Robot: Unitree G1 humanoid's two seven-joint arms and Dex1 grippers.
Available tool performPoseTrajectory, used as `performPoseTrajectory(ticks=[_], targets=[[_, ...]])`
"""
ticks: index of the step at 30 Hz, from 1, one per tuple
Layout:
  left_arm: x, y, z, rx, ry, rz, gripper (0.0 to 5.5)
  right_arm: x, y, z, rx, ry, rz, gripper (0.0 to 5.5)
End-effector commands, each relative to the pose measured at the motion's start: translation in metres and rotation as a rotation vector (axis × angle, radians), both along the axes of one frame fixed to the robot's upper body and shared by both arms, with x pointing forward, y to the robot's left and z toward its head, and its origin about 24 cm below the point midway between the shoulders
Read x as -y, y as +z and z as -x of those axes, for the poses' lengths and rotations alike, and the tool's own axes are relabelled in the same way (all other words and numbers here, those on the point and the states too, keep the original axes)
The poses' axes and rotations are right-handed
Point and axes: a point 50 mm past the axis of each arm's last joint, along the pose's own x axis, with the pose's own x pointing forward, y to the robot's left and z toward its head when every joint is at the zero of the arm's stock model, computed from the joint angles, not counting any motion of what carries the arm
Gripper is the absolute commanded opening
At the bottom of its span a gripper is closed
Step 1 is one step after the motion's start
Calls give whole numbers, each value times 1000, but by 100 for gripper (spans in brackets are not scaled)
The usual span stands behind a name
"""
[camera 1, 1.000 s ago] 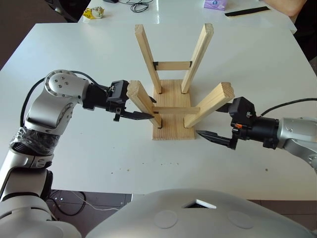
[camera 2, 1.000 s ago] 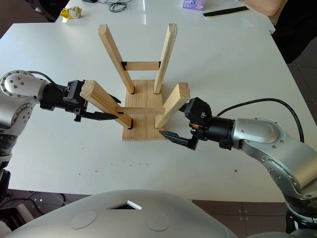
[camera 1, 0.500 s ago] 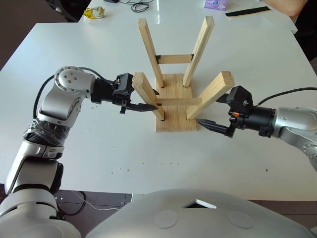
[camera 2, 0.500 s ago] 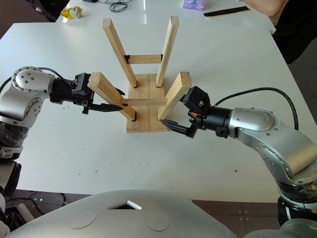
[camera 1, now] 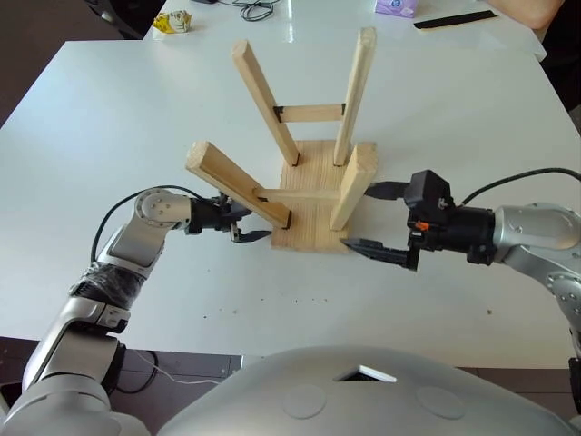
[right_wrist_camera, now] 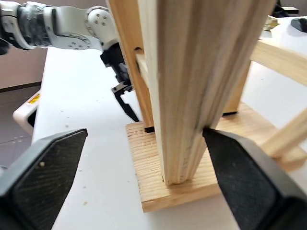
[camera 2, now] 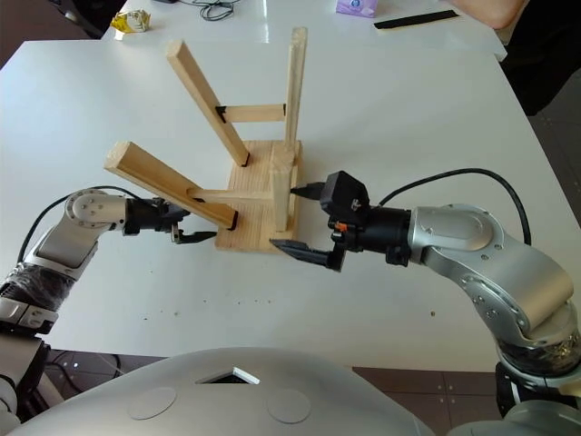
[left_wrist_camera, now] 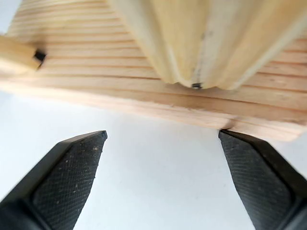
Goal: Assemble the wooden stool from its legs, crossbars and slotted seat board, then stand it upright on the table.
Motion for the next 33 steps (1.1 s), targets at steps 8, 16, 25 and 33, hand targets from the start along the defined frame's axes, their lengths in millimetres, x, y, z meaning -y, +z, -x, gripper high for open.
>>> performPoseTrajectory(ticks=[8,16,25,33], targets=[[0,45,22,-16,84,225,429,38,-11,6,52,-255,94,443],[22,44,35,-51,92,259,429,45,-4,-2,99,-341,75,443],[-24,84,9,116,381,287,429,77,-20,12,77,-550,255,443],[-13,166,10,-8,425,900,429,79,55,-19,428,-936,-258,443]])
